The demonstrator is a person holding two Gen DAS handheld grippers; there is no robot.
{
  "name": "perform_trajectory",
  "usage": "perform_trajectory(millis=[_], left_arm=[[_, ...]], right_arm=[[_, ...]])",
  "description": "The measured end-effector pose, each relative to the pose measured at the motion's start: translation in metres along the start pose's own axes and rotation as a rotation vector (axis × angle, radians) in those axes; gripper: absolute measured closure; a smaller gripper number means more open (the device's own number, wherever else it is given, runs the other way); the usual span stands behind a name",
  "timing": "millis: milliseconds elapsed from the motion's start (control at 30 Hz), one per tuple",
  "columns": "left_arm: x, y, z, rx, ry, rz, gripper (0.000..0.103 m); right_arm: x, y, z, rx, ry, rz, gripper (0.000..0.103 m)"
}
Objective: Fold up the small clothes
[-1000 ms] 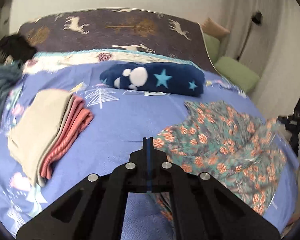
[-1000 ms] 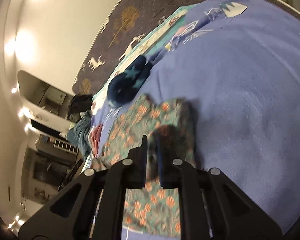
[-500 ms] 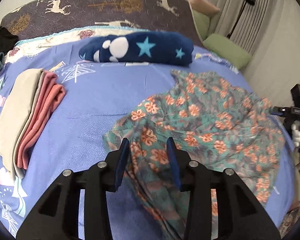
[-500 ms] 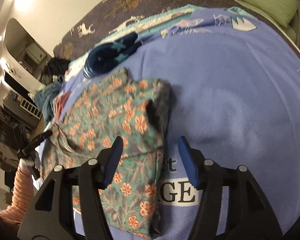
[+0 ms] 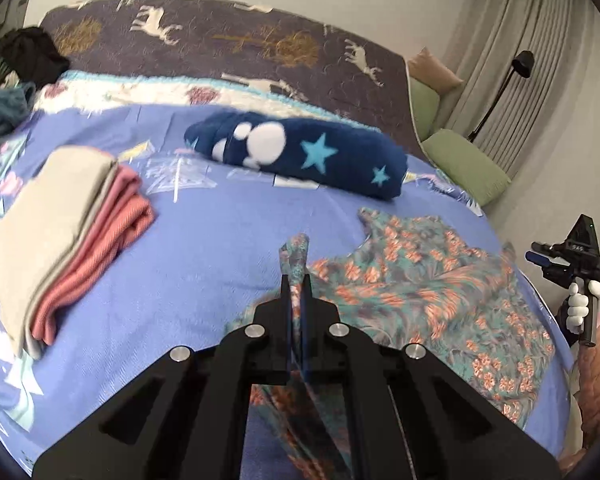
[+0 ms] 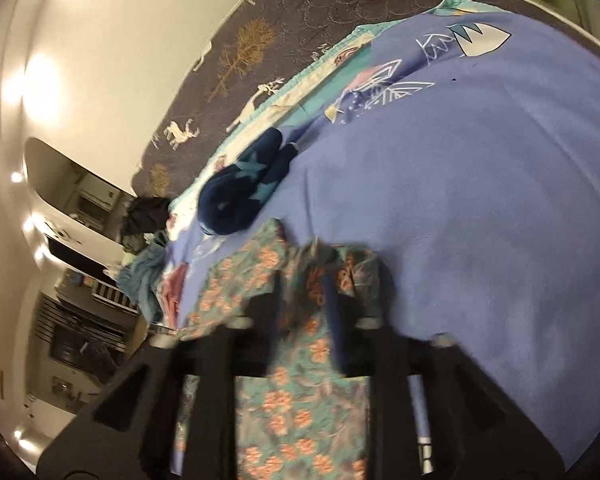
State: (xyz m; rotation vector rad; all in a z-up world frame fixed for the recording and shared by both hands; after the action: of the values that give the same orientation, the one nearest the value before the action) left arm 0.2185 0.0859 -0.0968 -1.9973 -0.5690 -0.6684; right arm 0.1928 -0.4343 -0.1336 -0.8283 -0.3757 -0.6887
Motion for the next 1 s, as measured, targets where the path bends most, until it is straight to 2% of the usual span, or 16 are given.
perform_trajectory(millis=[100,233,267,367,467,600,633,667,700,733,800,933,1000], left_arm=[[-0.008,0.005,0.006,0.001,-0.003,0.021,0.1],[-0.009,0.004,0.009,-0.02,-0.018,0.023,0.1],[-0.008,0.004,0.009,-0.024,-0.019,0.021,0.1],[-0.006,0.007,0.006,-0.021,-0.014,0.029,0.095],[-0.004,0.013,0.005,-0.006,-0.015,0.042,0.091],[-0.001,0.021,0.011,0.031,-0.03,0.047,0.091],[-0.001,0.022,0.013,0.032,-0.039,0.046,0.091],[-0.001,0.022,0.013,0.031,-0.043,0.044,0.091],[0.0,0.021,0.013,0.029,-0.044,0.036,0.096],[0.001,0.017,0.012,0.018,-0.042,0.021,0.098],[0.005,0.007,0.008,0.009,-0.035,-0.014,0.098],[0.018,-0.031,-0.012,-0.056,-0.029,-0.121,0.098],[0.024,-0.05,-0.024,-0.08,-0.009,-0.169,0.098]], right_arm=[[-0.006,0.001,0.005,-0.034,-0.102,0.015,0.061],[-0.01,0.012,0.008,-0.132,-0.253,0.071,0.053],[-0.008,0.016,0.008,-0.134,-0.272,0.084,0.048],[0.004,0.036,0.005,-0.147,-0.306,0.128,0.041],[0.017,0.059,-0.002,-0.17,-0.307,0.159,0.039],[0.025,0.088,-0.008,-0.178,-0.302,0.184,0.039],[0.025,0.09,-0.006,-0.171,-0.311,0.187,0.05],[0.024,0.093,-0.002,-0.148,-0.324,0.191,0.078],[0.022,0.092,0.002,-0.124,-0.331,0.196,0.093],[0.022,0.088,0.006,-0.112,-0.333,0.184,0.097],[0.025,0.074,0.013,-0.108,-0.338,0.131,0.097],[0.036,0.021,0.039,-0.021,-0.338,-0.02,0.098],[0.041,-0.005,0.054,-0.007,-0.367,-0.084,0.098]])
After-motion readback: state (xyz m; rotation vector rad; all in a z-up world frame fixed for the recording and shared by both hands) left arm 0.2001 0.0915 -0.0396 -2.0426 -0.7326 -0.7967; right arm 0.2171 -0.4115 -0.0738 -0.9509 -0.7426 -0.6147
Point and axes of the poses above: each gripper's, at about its wrist camera, not at the fingertips, and y roughly the way its jaws point, z to its left, x to its top, the point moved 6 cm from there along y, roughly the way its jaws point, and after that the axes turned 9 degrees about -y, right-handed, at the moved point
